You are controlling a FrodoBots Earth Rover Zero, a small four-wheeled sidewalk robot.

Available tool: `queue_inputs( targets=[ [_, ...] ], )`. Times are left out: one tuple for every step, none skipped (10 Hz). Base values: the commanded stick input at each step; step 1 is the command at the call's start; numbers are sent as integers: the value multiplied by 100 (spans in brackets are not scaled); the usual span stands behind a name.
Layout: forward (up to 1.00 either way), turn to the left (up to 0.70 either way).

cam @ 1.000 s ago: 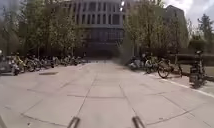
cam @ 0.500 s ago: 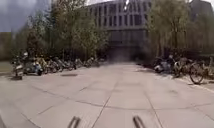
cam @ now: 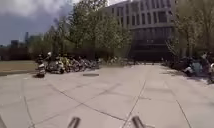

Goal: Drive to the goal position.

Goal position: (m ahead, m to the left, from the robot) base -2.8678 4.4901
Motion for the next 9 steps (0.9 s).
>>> queue_inputs(
  targets=[
    [70, 35],
    [70, 35],
    [70, 35],
    [70, 35],
    [70, 35],
    [70, 35],
    [70, 35],
    [70, 35],
    [70, 35]
  ],
)
